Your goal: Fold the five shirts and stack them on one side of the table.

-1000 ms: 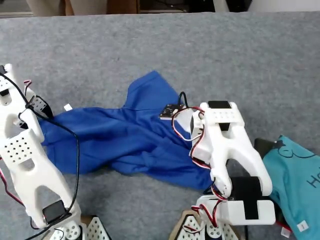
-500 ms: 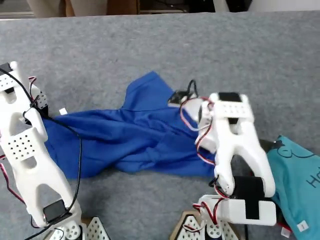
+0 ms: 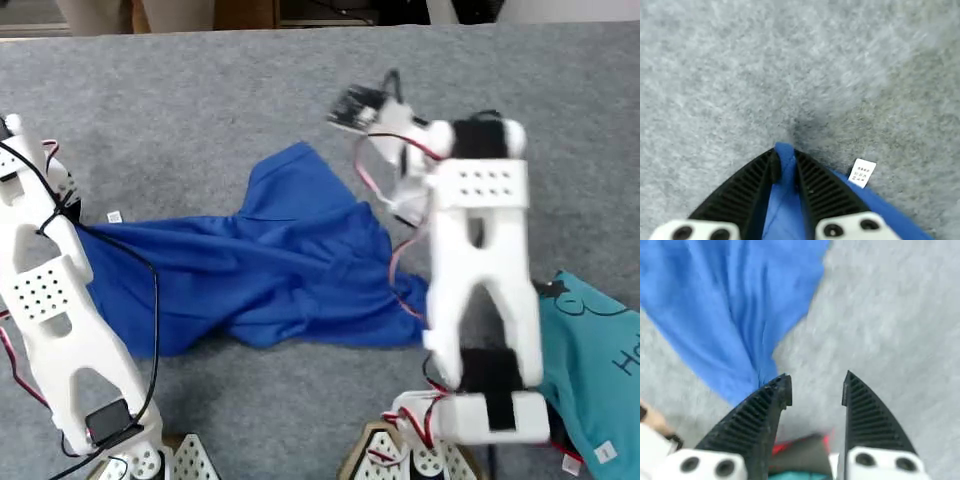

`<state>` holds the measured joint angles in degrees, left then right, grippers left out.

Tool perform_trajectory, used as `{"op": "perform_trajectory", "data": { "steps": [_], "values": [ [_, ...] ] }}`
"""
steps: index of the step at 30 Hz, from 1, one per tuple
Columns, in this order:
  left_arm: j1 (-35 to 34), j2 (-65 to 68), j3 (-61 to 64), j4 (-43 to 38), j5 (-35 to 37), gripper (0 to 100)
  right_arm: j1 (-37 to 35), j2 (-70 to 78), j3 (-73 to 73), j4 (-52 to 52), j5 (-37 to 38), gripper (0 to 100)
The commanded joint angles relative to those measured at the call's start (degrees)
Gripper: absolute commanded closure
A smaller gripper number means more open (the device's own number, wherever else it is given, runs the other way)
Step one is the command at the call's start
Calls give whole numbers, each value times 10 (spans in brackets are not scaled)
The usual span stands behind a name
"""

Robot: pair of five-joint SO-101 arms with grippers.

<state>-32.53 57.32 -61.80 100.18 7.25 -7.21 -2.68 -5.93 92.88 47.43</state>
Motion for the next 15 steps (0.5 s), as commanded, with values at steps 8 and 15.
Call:
{"op": "perform_trajectory", "data": {
  "steps": [8, 15],
  "values": [
    [11, -7, -30, 6, -28, 982, -113, 407, -458, -40, -128, 822],
    [31, -7, -24, 6, -28, 982, -167, 699, -813, -63, -193, 822]
  ]
}}
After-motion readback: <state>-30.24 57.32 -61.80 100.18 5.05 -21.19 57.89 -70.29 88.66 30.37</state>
